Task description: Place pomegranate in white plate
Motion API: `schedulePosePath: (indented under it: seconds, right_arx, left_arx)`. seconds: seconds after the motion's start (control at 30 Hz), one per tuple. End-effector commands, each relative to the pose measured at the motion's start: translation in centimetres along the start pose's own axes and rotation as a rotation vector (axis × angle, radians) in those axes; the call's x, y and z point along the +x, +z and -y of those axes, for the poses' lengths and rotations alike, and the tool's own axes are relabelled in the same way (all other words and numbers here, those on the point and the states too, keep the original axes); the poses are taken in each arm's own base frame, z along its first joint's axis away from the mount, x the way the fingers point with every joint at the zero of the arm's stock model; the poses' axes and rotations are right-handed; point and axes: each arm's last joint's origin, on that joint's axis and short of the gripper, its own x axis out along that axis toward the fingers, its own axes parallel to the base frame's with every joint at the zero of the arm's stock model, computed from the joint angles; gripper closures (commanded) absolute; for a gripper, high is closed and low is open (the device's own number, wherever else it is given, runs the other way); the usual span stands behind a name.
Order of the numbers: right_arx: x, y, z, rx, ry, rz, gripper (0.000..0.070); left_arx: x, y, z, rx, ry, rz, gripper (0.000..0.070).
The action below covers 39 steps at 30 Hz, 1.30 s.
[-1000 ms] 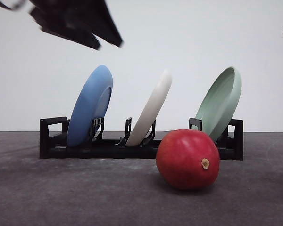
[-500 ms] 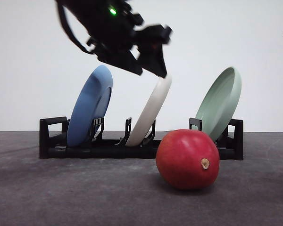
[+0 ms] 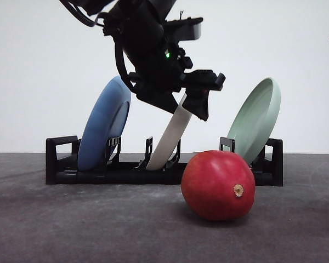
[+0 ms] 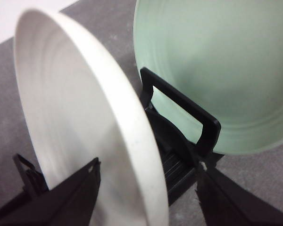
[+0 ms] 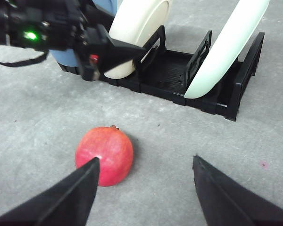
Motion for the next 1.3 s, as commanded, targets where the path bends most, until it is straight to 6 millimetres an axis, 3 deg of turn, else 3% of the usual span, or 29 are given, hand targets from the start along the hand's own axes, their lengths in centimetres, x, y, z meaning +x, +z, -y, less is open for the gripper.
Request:
schedulePosePath:
  seconds: [0.0,0.2,0.3,0.77,1.27]
  right_arx:
    - [-0.2,0.5,-0.2,-0.008,0.008,0.019,0.0305]
    - [-0.2,0.5,-0.2,-0.010,0.008,0.019,0.0305]
    - [-0.2,0.5,-0.2,-0.011,0.008,0.019,0.0305]
    - [-0.2,0.5,-0.2,-0.014,0.008,0.019,0.0305]
    - [-0.2,0.4,-0.2,-0.014,0.008,0.019,0.0305]
  left_arx:
    - [0.4,0.6,0.3,-0.022,-0.001,0.020,0.0325]
    - [0.4,0.6,0.3,-0.025,0.002,0.022,0.0559]
    - [0.4,0.6,0.3,-0.027,0.001,0.016,0.0638]
    - [-1.9,1.9,-0.3,-0.136,0.000,0.025,0.0690]
    - [-8.9,5.2,-1.8,-0.265,-0.016,0.132,0.0690]
